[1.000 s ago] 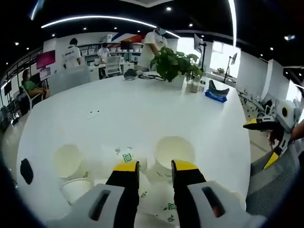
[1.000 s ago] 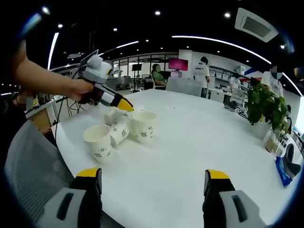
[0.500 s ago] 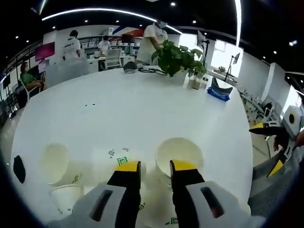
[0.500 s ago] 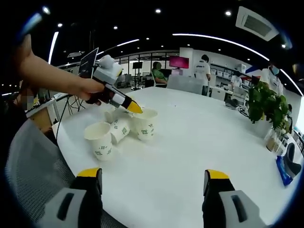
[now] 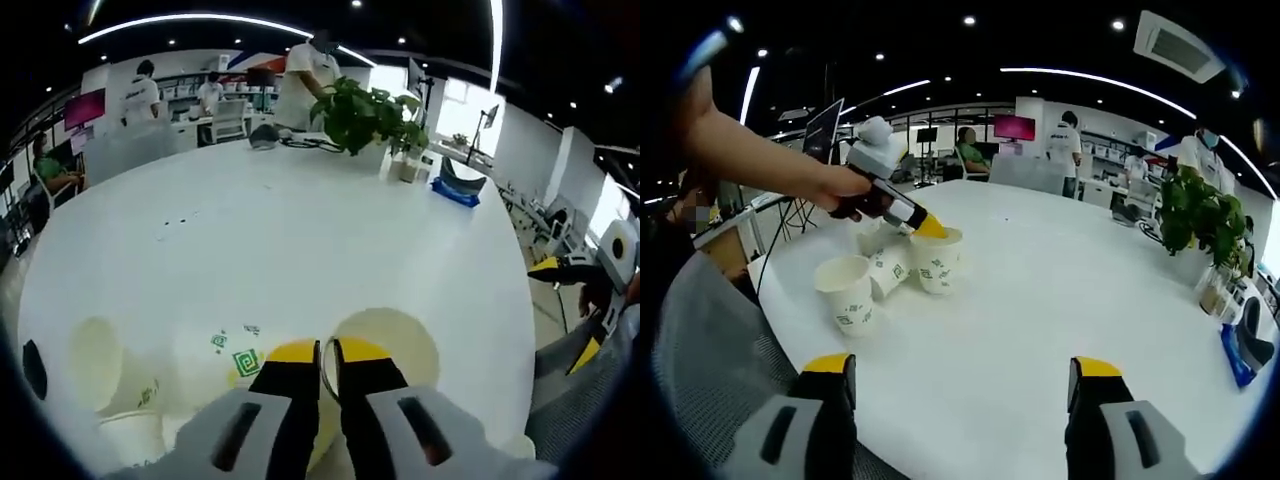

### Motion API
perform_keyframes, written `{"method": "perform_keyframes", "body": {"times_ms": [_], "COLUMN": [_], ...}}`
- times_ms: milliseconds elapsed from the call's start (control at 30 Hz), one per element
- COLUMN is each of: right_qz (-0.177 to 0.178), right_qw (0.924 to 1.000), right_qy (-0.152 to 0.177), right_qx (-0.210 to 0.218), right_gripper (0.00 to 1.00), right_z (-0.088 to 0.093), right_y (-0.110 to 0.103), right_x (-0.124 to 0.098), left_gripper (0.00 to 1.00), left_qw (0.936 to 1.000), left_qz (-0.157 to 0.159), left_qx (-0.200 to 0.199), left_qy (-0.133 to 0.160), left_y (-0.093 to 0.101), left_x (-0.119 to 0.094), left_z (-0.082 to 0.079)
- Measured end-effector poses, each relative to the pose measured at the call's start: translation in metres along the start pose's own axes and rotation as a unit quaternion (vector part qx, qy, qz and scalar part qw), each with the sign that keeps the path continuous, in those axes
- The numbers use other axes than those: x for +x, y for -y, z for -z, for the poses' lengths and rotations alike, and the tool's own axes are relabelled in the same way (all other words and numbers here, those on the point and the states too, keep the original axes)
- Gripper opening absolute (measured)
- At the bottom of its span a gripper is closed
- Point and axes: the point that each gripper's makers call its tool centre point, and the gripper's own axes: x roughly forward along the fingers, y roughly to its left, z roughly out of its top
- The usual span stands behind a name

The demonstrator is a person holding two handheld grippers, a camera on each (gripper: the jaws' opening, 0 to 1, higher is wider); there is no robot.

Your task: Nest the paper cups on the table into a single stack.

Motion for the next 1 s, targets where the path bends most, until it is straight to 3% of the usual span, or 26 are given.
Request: {"method": "perform_keyframes", "body": {"times_ms": [600, 1000], "right_qz": [0.001, -0.003], "right_qw": [1.0, 0.9998], "right_qy": [0.007, 0.02], "right_qx": [0.0, -0.004], "right_gripper": [0.89, 0.89], "right_z": [-0.003, -0.007], "right_y": [-0.001, -0.002], "right_x": [-0.001, -0.002], "left_gripper": [0.0, 0.0], "left_qw": [0.9997, 0.9992], "left_qz": [0.022, 0.024], "left_qx": [-0.006, -0.027], "left_qy": [0.008, 0.018], "left_y": [0.017, 0.022], "left_x": [-0.004, -0.028], "left_z": [-0.012, -0.023]}}
